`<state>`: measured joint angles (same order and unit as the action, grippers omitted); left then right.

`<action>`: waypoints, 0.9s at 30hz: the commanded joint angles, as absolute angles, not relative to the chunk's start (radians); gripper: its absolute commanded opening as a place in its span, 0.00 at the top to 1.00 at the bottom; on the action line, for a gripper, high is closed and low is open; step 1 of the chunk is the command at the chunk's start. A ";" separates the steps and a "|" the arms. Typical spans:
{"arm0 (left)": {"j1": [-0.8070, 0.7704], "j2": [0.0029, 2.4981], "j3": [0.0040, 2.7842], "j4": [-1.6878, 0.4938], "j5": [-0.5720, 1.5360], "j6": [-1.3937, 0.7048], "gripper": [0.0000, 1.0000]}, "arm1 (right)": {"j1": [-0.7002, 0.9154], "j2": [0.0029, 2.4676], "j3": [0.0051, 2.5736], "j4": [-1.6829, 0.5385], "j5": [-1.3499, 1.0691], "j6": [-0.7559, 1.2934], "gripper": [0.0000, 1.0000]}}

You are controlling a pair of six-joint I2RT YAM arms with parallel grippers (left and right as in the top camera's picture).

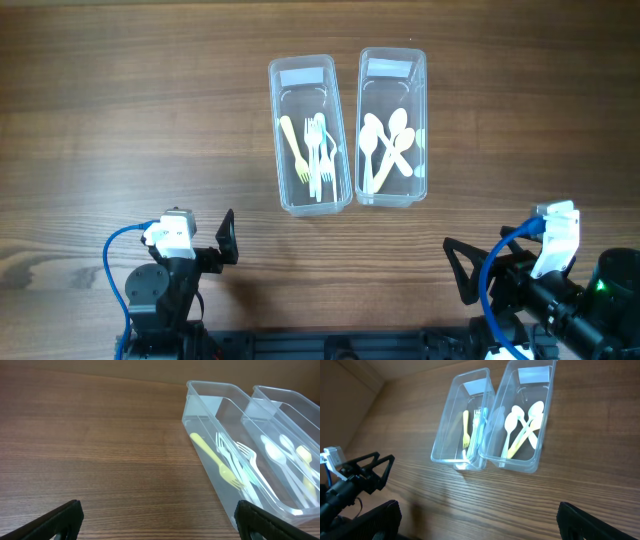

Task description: Pack container

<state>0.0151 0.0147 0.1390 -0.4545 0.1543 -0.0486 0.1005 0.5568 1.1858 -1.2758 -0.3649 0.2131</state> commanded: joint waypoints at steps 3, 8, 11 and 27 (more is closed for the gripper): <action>0.023 0.005 0.131 -0.448 0.148 -0.030 0.00 | 0.104 0.553 1.189 -1.273 -0.355 0.226 0.00; 0.023 0.005 0.131 -0.448 0.148 -0.030 0.00 | 0.104 0.553 1.189 -1.271 -0.303 0.187 0.00; 0.023 0.005 0.131 -0.448 0.148 -0.030 0.00 | 0.107 0.552 1.177 -1.251 -0.209 0.162 0.00; 0.023 0.005 0.131 -0.448 0.148 -0.030 0.00 | 0.239 0.095 0.305 -0.479 -0.202 -0.103 0.00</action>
